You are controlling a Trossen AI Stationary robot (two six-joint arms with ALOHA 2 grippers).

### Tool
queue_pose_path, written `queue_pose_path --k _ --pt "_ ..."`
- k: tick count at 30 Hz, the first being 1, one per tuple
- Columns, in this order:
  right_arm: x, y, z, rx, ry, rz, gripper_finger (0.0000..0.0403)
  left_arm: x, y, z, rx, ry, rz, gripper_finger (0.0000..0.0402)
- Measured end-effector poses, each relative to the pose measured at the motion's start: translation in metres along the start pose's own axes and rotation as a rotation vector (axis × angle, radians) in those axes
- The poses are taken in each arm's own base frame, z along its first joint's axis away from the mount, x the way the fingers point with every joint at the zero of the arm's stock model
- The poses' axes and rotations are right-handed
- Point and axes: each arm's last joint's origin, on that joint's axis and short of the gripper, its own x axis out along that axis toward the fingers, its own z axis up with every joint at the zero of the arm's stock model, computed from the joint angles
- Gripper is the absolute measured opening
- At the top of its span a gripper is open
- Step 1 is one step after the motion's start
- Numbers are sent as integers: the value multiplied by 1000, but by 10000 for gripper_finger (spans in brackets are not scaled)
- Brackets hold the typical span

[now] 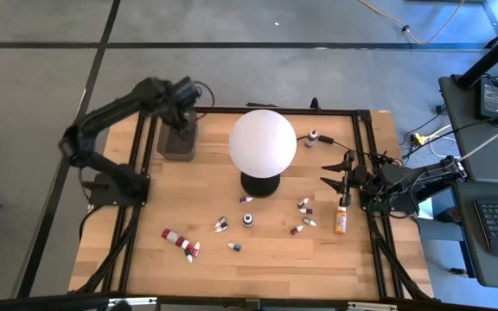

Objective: Pick & Place food coloring
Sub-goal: Put the big black food coloring bottle into the black container

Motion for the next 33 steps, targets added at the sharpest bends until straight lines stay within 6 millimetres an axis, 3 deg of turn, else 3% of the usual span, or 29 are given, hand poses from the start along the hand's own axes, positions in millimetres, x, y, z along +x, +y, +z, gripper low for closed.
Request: queue_pose_path --k 6,14,24,33 --pt "0 0 0 0 0 0 173 33 41 32 -61 181 2 113" --pt "0 0 0 -3 0 0 173 81 76 46 -160 326 -49 117" --pt "0 0 0 -24 0 0 173 116 79 56 -156 426 -49 137" --pt "0 0 0 -23 0 0 173 119 81 57 -123 430 33 146"
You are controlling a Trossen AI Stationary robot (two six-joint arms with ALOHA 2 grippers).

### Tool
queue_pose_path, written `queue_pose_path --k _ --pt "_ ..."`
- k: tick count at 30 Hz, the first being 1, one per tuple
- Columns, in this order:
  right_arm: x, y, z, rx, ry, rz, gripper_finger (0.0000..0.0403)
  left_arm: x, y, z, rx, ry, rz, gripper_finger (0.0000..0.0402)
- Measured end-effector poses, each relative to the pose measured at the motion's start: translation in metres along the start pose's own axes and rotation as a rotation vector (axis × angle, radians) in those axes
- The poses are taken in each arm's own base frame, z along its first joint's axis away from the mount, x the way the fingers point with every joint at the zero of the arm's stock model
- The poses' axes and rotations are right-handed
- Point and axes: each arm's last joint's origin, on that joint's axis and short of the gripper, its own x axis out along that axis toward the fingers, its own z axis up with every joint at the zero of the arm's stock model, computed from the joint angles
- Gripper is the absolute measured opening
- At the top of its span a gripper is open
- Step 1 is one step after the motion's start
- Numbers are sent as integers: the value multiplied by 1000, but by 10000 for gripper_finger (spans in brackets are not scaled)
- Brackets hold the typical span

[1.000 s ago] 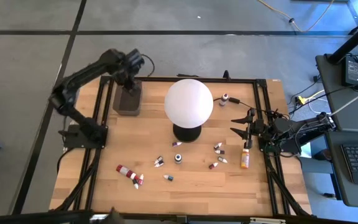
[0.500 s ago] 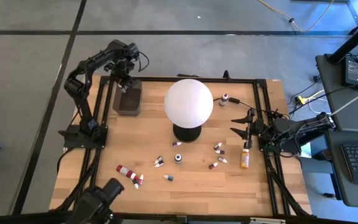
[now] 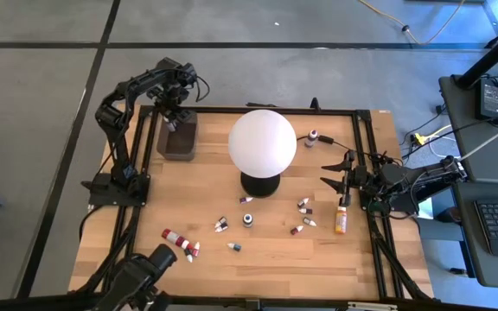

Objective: Pick & Place food coloring
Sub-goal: Put the big black food coloring bottle into the black container, then put the big red food coloring bottle into the black container

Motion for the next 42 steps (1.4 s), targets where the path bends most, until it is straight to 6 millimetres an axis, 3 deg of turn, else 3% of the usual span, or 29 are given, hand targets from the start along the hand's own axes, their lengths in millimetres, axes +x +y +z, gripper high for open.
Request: queue_pose_path --k 8,17,23,26,30,35,42 --pt "0 0 0 0 0 0 173 -1 4 4 -8 -37 185 150" --pt "0 0 0 0 0 0 173 -5 3 1 3 -46 152 149" --pt "0 0 0 -1 0 0 173 -36 9 -9 -49 -114 295 148" --pt "0 0 0 0 0 1 173 -62 10 -19 -99 -196 386 148" --pt "0 0 0 1 0 1 173 -105 -6 -49 -91 -384 419 148" --pt "0 0 0 1 0 1 173 -147 -33 -112 -33 -648 289 148" --pt "0 0 0 1 0 1 173 -153 -85 -196 288 -828 56 147"
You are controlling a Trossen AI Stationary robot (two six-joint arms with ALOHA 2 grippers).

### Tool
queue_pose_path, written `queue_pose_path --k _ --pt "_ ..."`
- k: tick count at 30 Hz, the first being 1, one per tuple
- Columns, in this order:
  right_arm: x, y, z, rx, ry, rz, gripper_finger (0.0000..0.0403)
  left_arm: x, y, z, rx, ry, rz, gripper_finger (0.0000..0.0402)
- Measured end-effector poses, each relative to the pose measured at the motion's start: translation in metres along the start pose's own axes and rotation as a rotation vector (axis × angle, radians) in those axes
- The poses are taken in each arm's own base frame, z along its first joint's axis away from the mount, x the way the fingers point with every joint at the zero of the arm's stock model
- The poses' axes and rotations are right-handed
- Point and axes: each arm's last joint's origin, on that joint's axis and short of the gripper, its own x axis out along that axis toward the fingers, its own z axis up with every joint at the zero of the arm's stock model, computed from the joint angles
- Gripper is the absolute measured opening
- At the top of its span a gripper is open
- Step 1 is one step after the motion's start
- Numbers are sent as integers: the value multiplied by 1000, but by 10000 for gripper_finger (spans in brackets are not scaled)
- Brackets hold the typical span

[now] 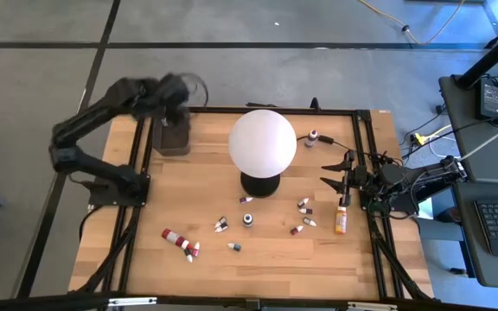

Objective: Pick & Place food coloring
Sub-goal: Put the big red food coloring bottle into the black container

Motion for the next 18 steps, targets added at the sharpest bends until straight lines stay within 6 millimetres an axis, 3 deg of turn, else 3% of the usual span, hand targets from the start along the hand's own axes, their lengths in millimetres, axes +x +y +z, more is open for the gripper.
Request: queue_pose_path --k 8,13,18 --pt "0 0 0 1 0 0 173 -18 -86 -47 299 -36 -211 148" --pt "0 0 0 23 0 0 173 -8 -147 -61 450 38 -194 145" --pt "0 0 0 51 0 0 173 15 -203 -70 609 301 -195 144"
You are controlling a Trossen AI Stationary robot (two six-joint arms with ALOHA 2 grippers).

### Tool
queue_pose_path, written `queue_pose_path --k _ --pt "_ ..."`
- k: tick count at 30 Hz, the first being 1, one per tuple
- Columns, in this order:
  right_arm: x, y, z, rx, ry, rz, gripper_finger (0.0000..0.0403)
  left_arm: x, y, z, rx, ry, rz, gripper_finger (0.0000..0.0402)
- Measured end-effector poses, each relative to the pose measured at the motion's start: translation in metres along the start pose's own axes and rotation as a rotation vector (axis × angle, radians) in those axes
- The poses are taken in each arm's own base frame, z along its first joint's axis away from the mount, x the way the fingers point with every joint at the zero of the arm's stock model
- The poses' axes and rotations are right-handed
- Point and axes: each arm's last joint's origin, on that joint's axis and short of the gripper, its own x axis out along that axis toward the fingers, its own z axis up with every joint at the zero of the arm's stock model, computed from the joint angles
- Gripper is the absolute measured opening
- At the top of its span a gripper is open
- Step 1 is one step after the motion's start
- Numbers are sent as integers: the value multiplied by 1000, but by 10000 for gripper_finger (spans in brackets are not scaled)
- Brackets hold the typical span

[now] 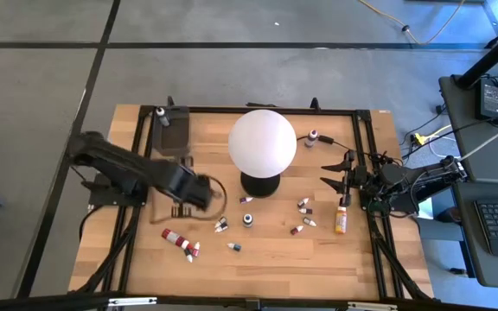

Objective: Pick & Place food coloring
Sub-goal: Put the big red food coloring bottle into the black container

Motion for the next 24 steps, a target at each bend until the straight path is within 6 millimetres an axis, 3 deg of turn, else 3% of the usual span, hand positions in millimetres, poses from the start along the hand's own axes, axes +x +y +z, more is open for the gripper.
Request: queue_pose_path --k 4,10,17,24 --pt "0 0 0 2 0 0 173 32 -30 26 71 224 -14 144" --pt "0 0 0 3 0 1 173 61 -71 62 252 328 -66 144" --pt "0 0 0 29 0 0 173 59 -106 88 367 288 -114 143" --pt "0 0 0 29 0 1 173 53 -130 86 379 265 -111 144"
